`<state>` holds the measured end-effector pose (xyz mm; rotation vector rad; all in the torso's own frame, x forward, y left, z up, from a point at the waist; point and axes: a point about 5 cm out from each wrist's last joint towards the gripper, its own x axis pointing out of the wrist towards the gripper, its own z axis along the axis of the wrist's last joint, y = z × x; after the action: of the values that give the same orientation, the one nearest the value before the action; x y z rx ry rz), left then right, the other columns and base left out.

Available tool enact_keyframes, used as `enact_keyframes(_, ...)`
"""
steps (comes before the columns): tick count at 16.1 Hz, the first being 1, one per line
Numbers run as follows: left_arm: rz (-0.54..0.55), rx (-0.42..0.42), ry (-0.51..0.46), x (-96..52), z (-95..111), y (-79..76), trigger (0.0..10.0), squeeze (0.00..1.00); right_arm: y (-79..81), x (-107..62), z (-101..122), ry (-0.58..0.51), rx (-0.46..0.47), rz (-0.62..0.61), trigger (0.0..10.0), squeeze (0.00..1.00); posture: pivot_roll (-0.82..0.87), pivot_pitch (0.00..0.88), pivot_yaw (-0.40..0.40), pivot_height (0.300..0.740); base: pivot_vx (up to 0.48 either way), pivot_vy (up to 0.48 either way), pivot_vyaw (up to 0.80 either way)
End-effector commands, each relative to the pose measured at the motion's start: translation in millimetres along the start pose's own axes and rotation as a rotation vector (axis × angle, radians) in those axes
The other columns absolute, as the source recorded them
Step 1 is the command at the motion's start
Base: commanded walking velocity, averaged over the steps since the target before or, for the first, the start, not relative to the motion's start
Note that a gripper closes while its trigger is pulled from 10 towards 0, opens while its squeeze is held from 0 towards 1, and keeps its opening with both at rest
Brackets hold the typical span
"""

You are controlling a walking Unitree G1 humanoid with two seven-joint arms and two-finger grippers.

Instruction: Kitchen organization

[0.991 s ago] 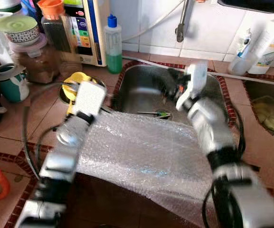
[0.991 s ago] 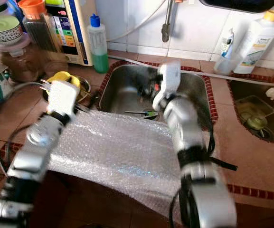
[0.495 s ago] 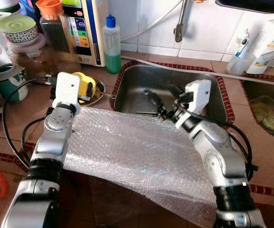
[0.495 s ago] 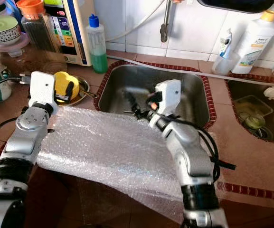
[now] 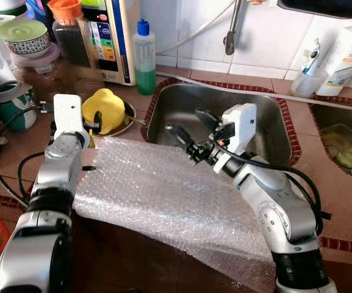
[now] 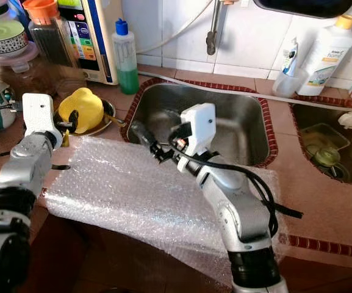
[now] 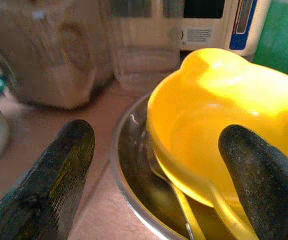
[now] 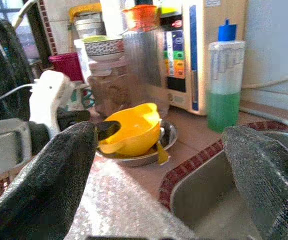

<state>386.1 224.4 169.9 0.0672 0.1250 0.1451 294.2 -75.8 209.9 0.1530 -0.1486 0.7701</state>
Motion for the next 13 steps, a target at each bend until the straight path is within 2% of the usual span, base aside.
enact_keyframes(1,-0.01,-0.034,0.012,3.7,4.8,-1.3,10.0,0.0,6.0,-2.0,4.8,-0.005,-0.012,0.023,10.0,0.0,0.01,0.063,-0.003,0.74,0.0,0.0,0.0)
enact_keyframes(3,-0.002,-0.088,0.014,6.7,9.8,0.6,10.0,0.0,7.6,-2.8,5.2,0.0,-0.013,0.021,10.0,0.0,0.0,0.063,0.001,0.74,0.0,0.0,0.0)
enact_keyframes(6,-0.001,-0.113,0.016,8.9,14.3,3.1,10.0,0.0,7.8,-3.6,4.8,0.007,-0.013,0.016,10.0,0.0,0.0,0.063,0.001,0.74,0.0,0.0,0.0)
enact_keyframes(10,-0.024,-0.25,0.099,10.8,7.2,3.1,10.0,0.0,7.9,-2.5,5.6,0.008,-0.022,0.013,10.0,0.0,0.0,0.064,0.004,0.74,0.0,0.0,0.0)
enact_keyframes(13,-0.067,-0.263,0.126,11.4,6.4,-2.9,9.8,0.0,11.3,-2.1,3.8,0.02,-0.016,0.032,10.0,0.0,0.0,0.066,0.005,0.74,0.0,0.0,0.0)
